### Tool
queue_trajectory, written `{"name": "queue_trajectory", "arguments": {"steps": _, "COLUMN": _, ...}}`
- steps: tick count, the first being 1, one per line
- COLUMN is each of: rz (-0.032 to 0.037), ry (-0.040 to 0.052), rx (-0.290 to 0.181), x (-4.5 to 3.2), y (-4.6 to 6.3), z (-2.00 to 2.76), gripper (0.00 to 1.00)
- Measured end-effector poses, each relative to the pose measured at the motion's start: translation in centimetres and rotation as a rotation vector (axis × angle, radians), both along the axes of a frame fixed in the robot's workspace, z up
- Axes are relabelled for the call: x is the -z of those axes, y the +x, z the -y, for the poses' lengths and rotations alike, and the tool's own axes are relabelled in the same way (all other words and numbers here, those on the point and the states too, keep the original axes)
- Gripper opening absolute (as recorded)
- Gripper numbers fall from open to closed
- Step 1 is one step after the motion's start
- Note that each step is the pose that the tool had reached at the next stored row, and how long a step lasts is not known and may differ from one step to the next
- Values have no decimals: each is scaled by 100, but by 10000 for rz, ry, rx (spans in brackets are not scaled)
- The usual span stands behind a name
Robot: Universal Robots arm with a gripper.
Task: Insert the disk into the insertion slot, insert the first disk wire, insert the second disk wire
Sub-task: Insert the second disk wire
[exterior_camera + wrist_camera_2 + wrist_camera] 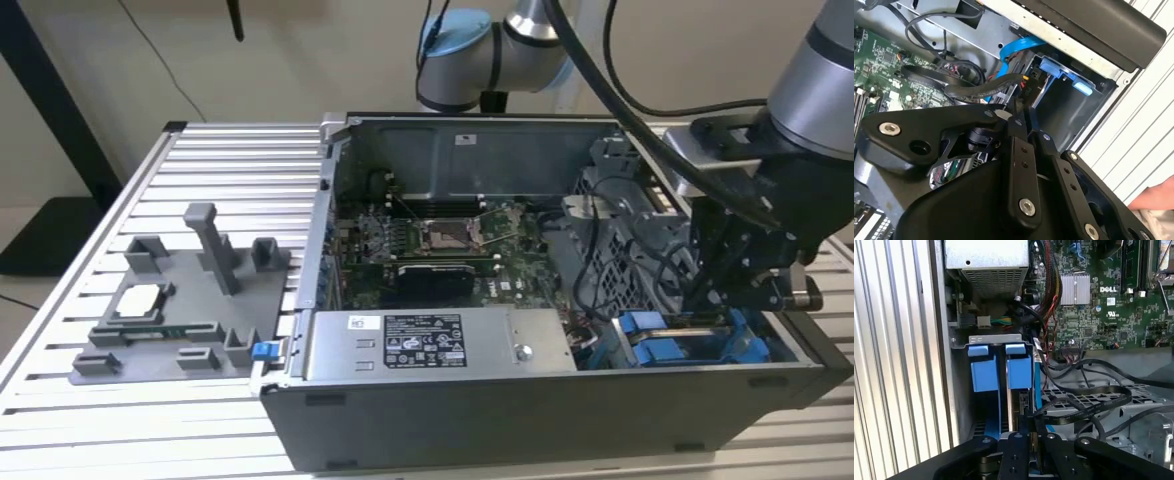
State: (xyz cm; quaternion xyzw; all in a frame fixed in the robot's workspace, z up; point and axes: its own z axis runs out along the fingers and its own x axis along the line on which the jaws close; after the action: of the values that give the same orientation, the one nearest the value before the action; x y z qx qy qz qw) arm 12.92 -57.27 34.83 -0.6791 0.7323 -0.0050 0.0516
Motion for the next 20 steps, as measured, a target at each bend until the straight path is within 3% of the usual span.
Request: {"name": "queue_trajectory", "arguments": {"steps": 20, "rz": 0, "ry": 11, "rx": 5, "x": 82, "y": 31, "z": 0, "gripper": 0}}
